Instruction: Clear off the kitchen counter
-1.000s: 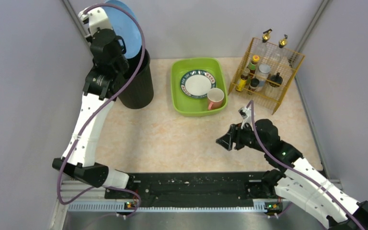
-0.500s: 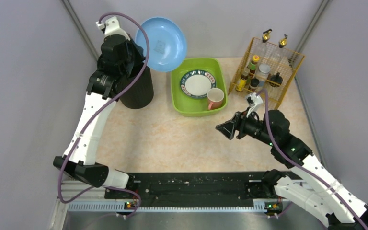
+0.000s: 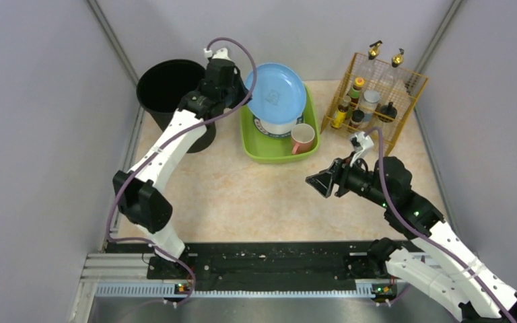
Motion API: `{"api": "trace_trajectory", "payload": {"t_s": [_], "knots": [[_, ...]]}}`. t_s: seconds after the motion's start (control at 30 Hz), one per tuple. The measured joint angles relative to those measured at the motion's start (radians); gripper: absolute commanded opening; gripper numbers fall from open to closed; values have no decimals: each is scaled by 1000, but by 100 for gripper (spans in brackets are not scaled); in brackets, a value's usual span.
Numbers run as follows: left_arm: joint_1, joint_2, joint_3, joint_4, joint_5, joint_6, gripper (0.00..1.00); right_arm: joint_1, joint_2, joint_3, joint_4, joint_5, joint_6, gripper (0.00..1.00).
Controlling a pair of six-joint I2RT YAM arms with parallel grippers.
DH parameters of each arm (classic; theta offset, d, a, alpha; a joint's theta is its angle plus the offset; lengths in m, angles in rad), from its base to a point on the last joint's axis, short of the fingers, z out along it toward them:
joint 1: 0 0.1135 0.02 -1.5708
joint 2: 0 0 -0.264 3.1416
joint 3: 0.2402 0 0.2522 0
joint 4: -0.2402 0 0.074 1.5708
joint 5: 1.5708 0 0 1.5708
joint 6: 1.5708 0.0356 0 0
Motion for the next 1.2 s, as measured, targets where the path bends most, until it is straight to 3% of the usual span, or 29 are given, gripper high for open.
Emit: {"api": "trace_trajectory", "payload": {"t_s": [0.27,0.73,1.2], "knots": [[-5,209,97,5,-27,-33,0,0,-42,0,-40,11,-7,63],[-3,414,266,5,-69,-105,0,0,-116,0,-94,14,-8,64],[18,624,301,4,-102,-151,0,0,-132,0,-137,39,-34,64]]}}
